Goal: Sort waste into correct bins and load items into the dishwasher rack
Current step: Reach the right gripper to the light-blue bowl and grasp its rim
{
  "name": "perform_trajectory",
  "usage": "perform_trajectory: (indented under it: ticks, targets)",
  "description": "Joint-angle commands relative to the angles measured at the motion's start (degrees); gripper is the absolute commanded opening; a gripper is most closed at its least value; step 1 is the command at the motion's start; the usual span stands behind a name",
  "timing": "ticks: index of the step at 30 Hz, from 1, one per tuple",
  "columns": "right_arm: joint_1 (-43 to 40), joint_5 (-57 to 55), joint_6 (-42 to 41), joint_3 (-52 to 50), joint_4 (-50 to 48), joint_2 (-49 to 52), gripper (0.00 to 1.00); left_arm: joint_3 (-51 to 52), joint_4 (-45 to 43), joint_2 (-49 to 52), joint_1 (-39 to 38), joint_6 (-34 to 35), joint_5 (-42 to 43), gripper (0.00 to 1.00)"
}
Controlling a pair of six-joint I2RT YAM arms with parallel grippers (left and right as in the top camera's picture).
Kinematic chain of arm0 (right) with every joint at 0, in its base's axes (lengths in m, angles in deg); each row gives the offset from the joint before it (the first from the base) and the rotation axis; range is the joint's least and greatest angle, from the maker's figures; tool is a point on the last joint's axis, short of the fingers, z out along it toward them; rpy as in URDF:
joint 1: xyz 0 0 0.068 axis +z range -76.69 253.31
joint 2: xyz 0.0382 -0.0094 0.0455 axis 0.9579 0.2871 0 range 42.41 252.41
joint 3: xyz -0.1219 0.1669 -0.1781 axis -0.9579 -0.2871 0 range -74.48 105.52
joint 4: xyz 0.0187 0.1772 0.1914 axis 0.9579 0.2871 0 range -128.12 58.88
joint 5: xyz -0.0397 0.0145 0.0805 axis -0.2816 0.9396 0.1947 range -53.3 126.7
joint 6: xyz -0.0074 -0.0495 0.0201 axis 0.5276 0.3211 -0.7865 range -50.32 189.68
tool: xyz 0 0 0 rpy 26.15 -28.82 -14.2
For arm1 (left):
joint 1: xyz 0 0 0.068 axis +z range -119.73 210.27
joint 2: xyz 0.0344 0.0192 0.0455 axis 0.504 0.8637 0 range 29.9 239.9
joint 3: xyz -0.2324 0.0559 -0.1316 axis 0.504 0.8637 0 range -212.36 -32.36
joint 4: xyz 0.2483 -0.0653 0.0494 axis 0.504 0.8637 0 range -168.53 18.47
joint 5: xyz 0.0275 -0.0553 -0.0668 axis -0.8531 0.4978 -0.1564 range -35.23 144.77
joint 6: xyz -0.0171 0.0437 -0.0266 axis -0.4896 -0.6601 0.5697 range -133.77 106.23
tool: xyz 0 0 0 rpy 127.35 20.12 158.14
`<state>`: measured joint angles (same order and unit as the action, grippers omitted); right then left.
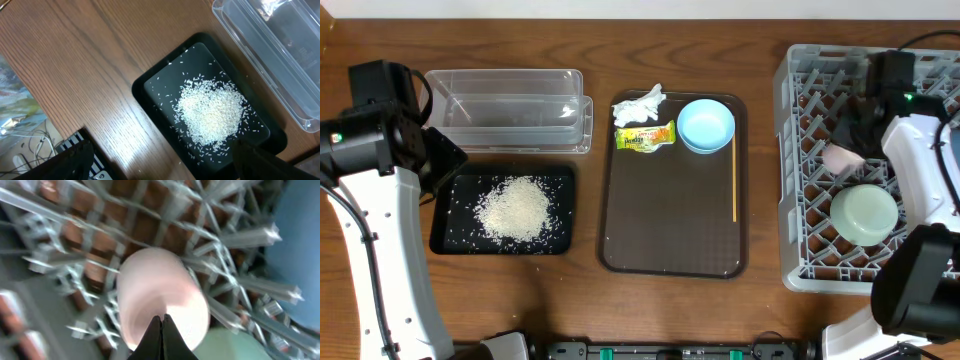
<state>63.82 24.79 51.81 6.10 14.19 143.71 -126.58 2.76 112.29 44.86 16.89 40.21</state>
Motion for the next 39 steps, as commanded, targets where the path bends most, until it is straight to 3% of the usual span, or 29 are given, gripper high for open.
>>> perform_trajectory:
  ticks: [1,7,9,11,12,14,19,23,31,39]
  targets:
    - [-2.1,-1.8,-1.9,0.9,3.0,-0.7,0.01,-0.2,0.3,-0.4,0.2,0.1,-1.0,0.9]
    - [-2.2,3.7,-0.2,6.1,7.6,-6.7,0.03,-0.2,0.3,-0.4,0.2,0.1,-1.0,0.9]
    - [-1.5,10.3,3.3,7.7,7.0,-9.5,0.11,-0.2,0.3,-0.4,0.2,0.1,-1.0,0.9]
    - [-0.1,20.8,7.1,8.7,4.4,-12.6,0.3,-0.2,0.3,-0.4,0.2,0.1,-1.0,0.9]
    - [0.7,24.9,8.3,8.7,2.7,-13.8,0.45,-0.2,0.3,-0.4,0.2,0.1,-1.0,0.9]
    - [3.4,30.6,9.2,8.7,-0.8,-15.4,0.6,-0.2,0.3,-0.4,0.2,0.1,-1.0,0.9]
    - [14.1,31.5,12.1,8.7,-5.0,-13.7,0.63,-0.2,0.3,-0.4,0.2,0.1,-1.0,0.9]
    - [23.4,24.5,15.3,10.4,-3.6,-6.6,0.77,-0.2,0.3,-0.4,0.2,0.1,-1.0,0.9]
    - [33.9,13.6,16.7,26.1,8.7,13.8,0.74,-0.2,0.3,-0.4,0.2,0.1,-1.0,0.9]
    - [40.9,3.0,16.6,28.9,6.7,24.7,0.72,-0.2,0.3,-0.4,0.2,0.1,-1.0,0.9]
